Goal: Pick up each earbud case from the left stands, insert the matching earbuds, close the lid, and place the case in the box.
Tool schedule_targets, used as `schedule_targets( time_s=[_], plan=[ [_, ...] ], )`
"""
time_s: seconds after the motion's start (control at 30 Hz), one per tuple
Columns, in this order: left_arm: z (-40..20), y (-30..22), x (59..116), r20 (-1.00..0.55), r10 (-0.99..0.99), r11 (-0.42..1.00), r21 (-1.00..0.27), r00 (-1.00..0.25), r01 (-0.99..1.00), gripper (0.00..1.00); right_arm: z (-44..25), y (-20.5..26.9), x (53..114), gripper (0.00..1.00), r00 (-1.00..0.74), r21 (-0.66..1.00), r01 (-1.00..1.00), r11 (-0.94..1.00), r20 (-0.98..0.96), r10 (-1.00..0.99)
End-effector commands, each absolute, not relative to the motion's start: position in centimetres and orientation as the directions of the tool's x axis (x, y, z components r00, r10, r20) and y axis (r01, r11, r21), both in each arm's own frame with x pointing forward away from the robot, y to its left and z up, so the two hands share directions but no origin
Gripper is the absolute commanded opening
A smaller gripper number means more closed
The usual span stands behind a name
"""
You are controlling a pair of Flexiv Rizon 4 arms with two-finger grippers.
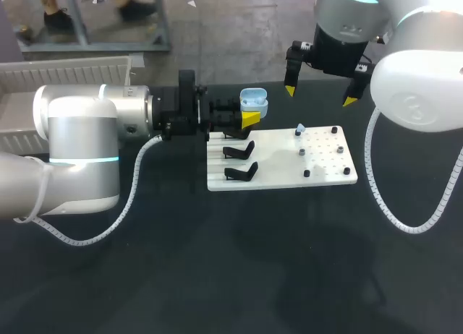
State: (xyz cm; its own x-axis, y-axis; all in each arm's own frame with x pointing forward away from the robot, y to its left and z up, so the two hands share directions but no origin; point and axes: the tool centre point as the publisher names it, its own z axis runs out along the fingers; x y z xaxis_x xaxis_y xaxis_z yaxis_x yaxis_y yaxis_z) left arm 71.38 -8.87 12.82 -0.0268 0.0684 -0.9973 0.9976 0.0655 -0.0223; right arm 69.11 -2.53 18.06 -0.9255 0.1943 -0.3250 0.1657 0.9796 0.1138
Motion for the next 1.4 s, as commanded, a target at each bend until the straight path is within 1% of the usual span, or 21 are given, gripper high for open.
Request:
schedule_targets(
  time_s=[0.03, 0.3, 0.43, 0.53, 0.6, 0.67, 0.7, 0.73, 0.8, 0.83, 0.87, 0.9, 0.93, 1.03, 1.1, 1.4],
  plan=[
    [12.7, -8.9, 71.2, -0.998, 0.063, 0.072, -0.017, -0.021, 0.997, 0.00, 15.7, -2.8, 70.3, 1.00, -0.928, 0.108, 0.156, 0.982, -0.325, 0.183],
    [12.7, -8.9, 71.2, -0.998, 0.063, 0.072, -0.017, -0.021, 0.997, 0.00, 13.0, -2.5, 71.7, 1.00, -0.933, 0.092, 0.142, 0.986, -0.321, 0.164],
    [12.7, -8.9, 71.2, -0.998, 0.063, 0.072, -0.017, -0.021, 0.997, 0.00, 11.5, -2.5, 72.4, 1.00, -0.931, 0.113, 0.155, 0.981, -0.315, 0.183],
    [12.7, -8.9, 71.2, -0.998, 0.063, 0.072, -0.017, -0.021, 0.997, 0.00, 10.6, -2.6, 72.8, 0.88, -0.927, 0.135, 0.159, 0.978, -0.321, 0.195],
    [12.7, -8.9, 71.2, -0.998, 0.063, 0.072, -0.017, -0.021, 0.997, 0.00, 10.0, -2.6, 73.1, 0.90, -0.925, 0.146, 0.161, 0.976, -0.324, 0.201],
    [12.7, -8.9, 71.2, -0.998, 0.063, 0.072, -0.017, -0.021, 0.997, 0.00, 9.4, -2.6, 73.3, 0.85, -0.924, 0.151, 0.155, 0.976, -0.328, 0.198],
    [12.7, -8.9, 71.2, -0.998, 0.063, 0.072, -0.017, -0.021, 0.997, 0.00, 9.2, -2.7, 73.5, 0.80, -0.923, 0.160, 0.157, 0.975, -0.328, 0.202],
    [12.7, -8.9, 71.2, -0.998, 0.063, 0.072, -0.017, -0.021, 0.997, 0.00, 9.0, -2.7, 73.6, 0.73, -0.923, 0.170, 0.156, 0.973, -0.326, 0.205],
    [12.7, -8.9, 71.2, -0.998, 0.063, 0.072, -0.017, -0.021, 0.997, 0.00, 8.5, -2.8, 73.9, 0.67, -0.922, 0.187, 0.156, 0.970, -0.326, 0.211],
    [12.7, -8.9, 71.2, -0.998, 0.063, 0.072, -0.017, -0.021, 0.997, 0.00, 8.3, -2.9, 74.0, 0.67, -0.921, 0.189, 0.155, 0.970, -0.327, 0.211],
    [12.7, -8.9, 71.2, -0.998, 0.063, 0.072, -0.017, -0.021, 0.997, 0.00, 8.2, -2.9, 74.1, 0.63, -0.920, 0.191, 0.157, 0.969, -0.328, 0.214],
    [12.7, -8.9, 71.2, -0.998, 0.063, 0.072, -0.017, -0.021, 0.997, 0.00, 8.1, -2.8, 74.2, 0.55, -0.919, 0.195, 0.157, 0.968, -0.330, 0.215],
    [12.7, -8.9, 71.2, -0.998, 0.063, 0.072, -0.017, -0.021, 0.997, 0.00, 8.0, -2.7, 74.2, 0.52, -0.919, 0.197, 0.156, 0.968, -0.330, 0.215],
    [12.7, -8.9, 71.2, -0.998, 0.063, 0.072, -0.017, -0.021, 0.997, 0.00, 7.4, -2.5, 74.5, 0.54, -0.920, 0.200, 0.152, 0.968, -0.331, 0.212],
    [12.7, -8.9, 71.2, -0.998, 0.063, 0.072, -0.017, -0.021, 0.997, 0.00, 7.1, -2.2, 74.6, 0.50, -0.920, 0.204, 0.149, 0.968, -0.330, 0.211],
    [12.7, -8.9, 71.2, -0.998, 0.063, 0.072, -0.017, -0.021, 0.997, 0.00, 5.6, -1.8, 75.2, 0.49, -0.926, 0.206, 0.148, 0.967, -0.315, 0.208]
  ],
)
